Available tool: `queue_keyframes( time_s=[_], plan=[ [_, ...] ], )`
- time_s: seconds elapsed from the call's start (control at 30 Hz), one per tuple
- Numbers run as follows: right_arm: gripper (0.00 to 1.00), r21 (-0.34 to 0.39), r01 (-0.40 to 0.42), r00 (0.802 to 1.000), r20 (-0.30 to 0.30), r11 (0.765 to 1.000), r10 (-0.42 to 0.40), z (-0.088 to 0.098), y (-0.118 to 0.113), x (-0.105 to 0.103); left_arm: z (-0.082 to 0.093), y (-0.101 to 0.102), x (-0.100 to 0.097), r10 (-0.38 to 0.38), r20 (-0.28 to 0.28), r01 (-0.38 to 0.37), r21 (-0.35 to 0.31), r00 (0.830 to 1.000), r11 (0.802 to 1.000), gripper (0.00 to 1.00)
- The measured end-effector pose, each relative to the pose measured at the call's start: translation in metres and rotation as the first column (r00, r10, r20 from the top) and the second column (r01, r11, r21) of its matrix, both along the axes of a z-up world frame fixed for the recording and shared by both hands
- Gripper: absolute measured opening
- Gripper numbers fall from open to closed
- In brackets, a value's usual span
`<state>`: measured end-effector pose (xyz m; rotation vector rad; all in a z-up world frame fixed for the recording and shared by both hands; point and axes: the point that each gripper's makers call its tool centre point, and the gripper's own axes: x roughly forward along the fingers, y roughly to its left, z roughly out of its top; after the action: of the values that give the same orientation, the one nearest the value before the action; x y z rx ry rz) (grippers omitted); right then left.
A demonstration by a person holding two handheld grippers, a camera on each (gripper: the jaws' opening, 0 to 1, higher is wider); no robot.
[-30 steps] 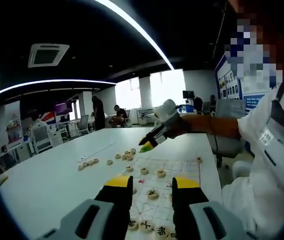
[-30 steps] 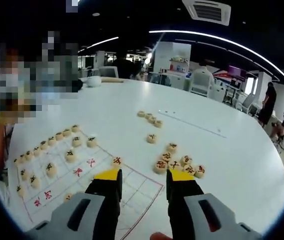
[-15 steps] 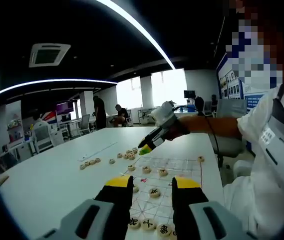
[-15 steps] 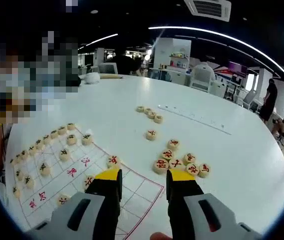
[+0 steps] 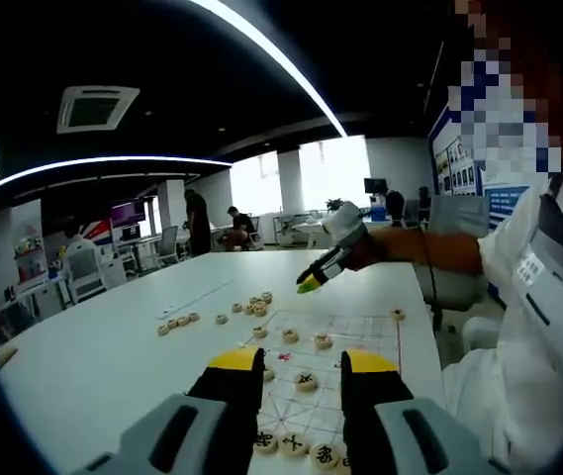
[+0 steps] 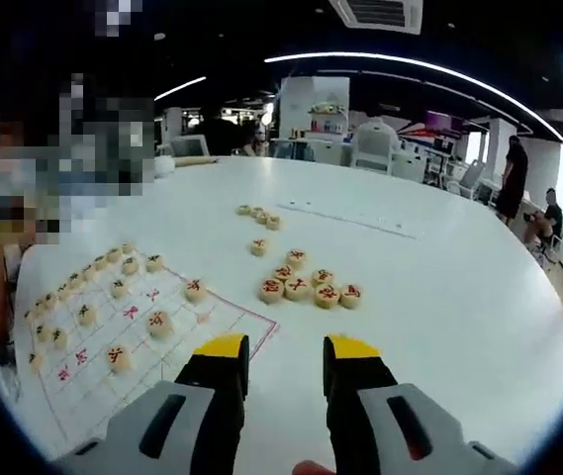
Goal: Pick up the chess pieces one by one and place each piece onto its starting position on the chessboard, setting the pieces on their correct points until all the chess pieces are arranged in the starting layout
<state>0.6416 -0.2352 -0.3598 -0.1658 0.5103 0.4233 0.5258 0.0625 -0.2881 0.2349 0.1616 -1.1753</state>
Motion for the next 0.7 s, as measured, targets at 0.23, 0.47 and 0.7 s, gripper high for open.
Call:
queue_keyframes(
  time_s=[0.23,0.47,0.7],
  plan=[
    [0.32,-0.005,0.053,0.998,0.016,0.999,-0.053,0.006,-0.022,0.006,-0.003,-0.003,-0.001,-0.004,-0.003,0.004,0.010,1.000,1.000,0.33],
    [0.32,-0.014,0.061,0.998,0.014,0.998,-0.061,-0.003,-0.026,0.032,-0.003,-0.002,0.001,0.004,-0.003,-0.004,0.011,1.000,1.000,0.33],
    [0.32,-0.031,0.069,0.997,-0.012,0.997,-0.070,-0.018,-0.022,0.059,-0.005,-0.002,0.001,-0.001,-0.005,0.001,0.016,1.000,1.000,0.33]
  ],
)
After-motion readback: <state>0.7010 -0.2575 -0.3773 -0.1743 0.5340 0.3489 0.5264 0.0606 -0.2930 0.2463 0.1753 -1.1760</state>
